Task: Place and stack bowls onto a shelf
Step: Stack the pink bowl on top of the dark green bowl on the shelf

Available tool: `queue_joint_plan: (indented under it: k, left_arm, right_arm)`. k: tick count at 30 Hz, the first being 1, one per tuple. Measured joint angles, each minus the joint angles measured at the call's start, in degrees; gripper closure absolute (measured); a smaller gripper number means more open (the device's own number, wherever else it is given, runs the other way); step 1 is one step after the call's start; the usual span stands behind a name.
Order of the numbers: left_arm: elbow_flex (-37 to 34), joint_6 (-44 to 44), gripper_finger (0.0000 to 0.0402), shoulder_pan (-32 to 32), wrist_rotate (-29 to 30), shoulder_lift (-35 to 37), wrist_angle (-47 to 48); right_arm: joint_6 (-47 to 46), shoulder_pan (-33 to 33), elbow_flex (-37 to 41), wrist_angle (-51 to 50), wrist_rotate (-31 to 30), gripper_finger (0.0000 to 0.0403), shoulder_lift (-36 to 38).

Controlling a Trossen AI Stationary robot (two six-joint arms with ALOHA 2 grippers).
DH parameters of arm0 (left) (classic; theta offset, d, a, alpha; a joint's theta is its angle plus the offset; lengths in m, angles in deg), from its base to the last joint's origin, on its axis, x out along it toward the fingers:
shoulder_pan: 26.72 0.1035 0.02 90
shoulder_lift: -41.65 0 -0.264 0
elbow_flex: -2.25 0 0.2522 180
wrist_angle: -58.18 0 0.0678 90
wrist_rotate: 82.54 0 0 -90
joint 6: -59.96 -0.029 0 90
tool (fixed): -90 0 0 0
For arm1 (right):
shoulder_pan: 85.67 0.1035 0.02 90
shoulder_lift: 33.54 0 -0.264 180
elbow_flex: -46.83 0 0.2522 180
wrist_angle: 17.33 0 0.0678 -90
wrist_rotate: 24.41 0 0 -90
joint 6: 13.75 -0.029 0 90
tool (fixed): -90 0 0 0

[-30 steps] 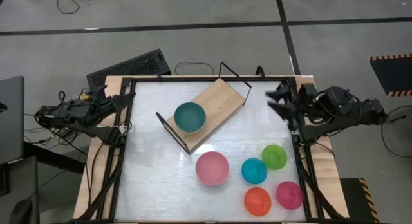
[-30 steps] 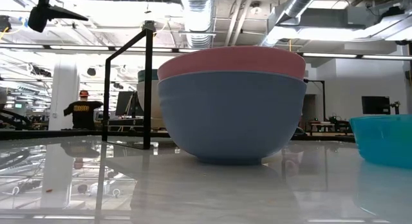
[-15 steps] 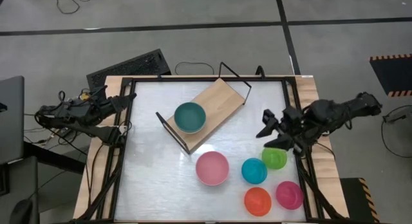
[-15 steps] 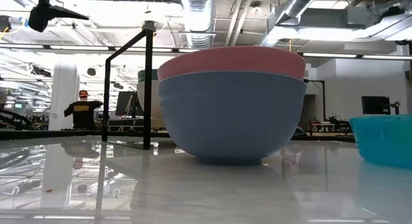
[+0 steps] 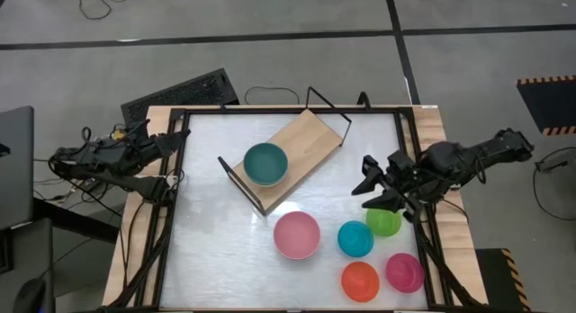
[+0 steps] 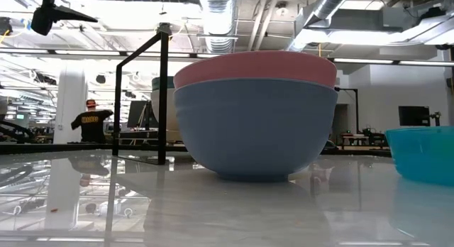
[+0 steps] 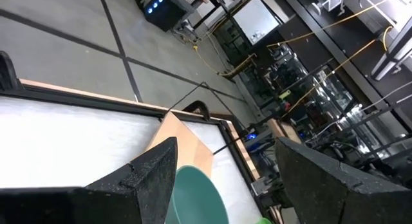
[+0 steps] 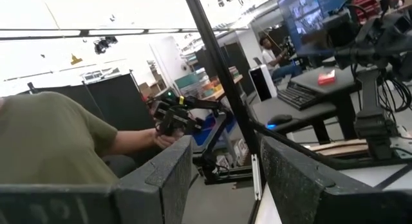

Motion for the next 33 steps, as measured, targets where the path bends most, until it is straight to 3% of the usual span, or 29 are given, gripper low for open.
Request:
queue_joint_plan:
  k: [12, 18, 25, 33]
  left_arm:
    - [0.0, 0.9, 0.0157, 0.0, 0.0, 0.0, 0.0]
    - [0.0, 2.5, 0.0157, 0.0, -1.7, 0.0, 0.0]
    - [0.0, 3.1, 0.0157, 0.0, -2.2, 0.1, 0.0]
    - [0.0, 3.6, 0.0157, 0.0, -8.8, 0.1, -0.3]
  right_arm:
    - [0.1, -3.1, 0.0, 2.2, -2.3, 0.0191, 0.6]
    - [0.2, -11.1, -1.4, 4.7, -10.2, 0.0191, 1.5]
    - [1.2, -18.9, -3.6, 4.4, -10.4, 0.0191, 2.9]
    - [2.5, -22.0, -3.8, 4.7, -12.5, 0.0191, 5.2]
